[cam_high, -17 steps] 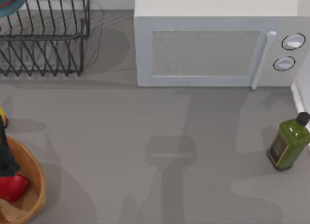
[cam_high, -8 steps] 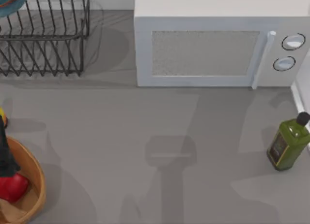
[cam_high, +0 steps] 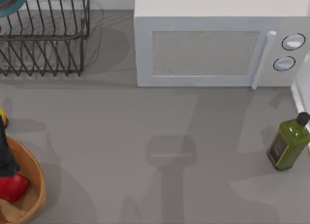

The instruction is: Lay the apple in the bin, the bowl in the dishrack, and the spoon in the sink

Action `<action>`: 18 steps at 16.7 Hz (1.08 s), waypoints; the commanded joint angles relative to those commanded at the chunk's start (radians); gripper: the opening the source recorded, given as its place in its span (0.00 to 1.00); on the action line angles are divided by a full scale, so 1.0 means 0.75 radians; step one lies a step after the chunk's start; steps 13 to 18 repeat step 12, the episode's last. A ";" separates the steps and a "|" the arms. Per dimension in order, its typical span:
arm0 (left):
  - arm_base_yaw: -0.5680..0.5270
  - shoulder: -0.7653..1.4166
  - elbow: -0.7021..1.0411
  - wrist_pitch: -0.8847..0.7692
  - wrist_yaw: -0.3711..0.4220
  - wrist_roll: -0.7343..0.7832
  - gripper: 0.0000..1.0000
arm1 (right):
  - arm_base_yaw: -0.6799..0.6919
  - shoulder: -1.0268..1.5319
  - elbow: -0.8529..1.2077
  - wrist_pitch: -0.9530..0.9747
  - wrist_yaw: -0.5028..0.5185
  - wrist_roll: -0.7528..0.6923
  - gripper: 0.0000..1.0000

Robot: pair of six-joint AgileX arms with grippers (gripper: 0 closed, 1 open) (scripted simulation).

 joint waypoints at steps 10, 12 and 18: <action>0.000 0.000 0.000 0.000 0.000 0.000 1.00 | 0.000 0.000 0.000 0.000 0.000 0.000 1.00; 0.000 0.000 0.000 0.000 0.000 0.000 1.00 | 0.000 0.000 0.000 0.000 0.000 0.000 1.00; 0.000 0.000 0.000 0.000 0.000 0.000 1.00 | 0.000 0.000 0.000 0.000 0.000 0.000 1.00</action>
